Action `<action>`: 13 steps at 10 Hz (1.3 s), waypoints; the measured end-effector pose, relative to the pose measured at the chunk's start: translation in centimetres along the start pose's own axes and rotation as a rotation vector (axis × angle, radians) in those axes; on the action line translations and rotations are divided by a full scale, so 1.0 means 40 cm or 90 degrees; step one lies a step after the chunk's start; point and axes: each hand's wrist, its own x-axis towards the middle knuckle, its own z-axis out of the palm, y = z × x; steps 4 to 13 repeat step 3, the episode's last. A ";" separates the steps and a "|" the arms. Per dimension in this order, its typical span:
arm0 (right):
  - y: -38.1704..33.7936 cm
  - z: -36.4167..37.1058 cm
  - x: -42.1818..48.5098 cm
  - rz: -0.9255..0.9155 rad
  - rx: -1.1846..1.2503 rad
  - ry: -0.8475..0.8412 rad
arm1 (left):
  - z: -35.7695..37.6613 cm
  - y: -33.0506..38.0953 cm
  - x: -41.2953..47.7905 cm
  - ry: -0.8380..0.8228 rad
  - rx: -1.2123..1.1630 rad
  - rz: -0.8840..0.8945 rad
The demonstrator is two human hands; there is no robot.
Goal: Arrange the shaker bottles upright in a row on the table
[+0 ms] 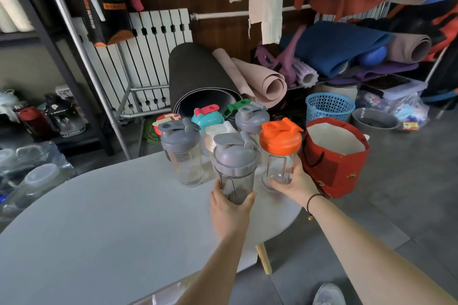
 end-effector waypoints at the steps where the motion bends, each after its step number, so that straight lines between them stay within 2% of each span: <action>1: -0.005 -0.004 -0.002 0.010 -0.010 -0.010 | -0.002 0.002 -0.003 -0.007 0.018 -0.003; 3: 0.007 -0.004 -0.010 0.040 0.029 -0.018 | -0.013 0.001 -0.002 -0.032 0.008 -0.010; 13: 0.007 -0.004 -0.010 0.040 0.029 -0.018 | -0.013 0.001 -0.002 -0.032 0.008 -0.010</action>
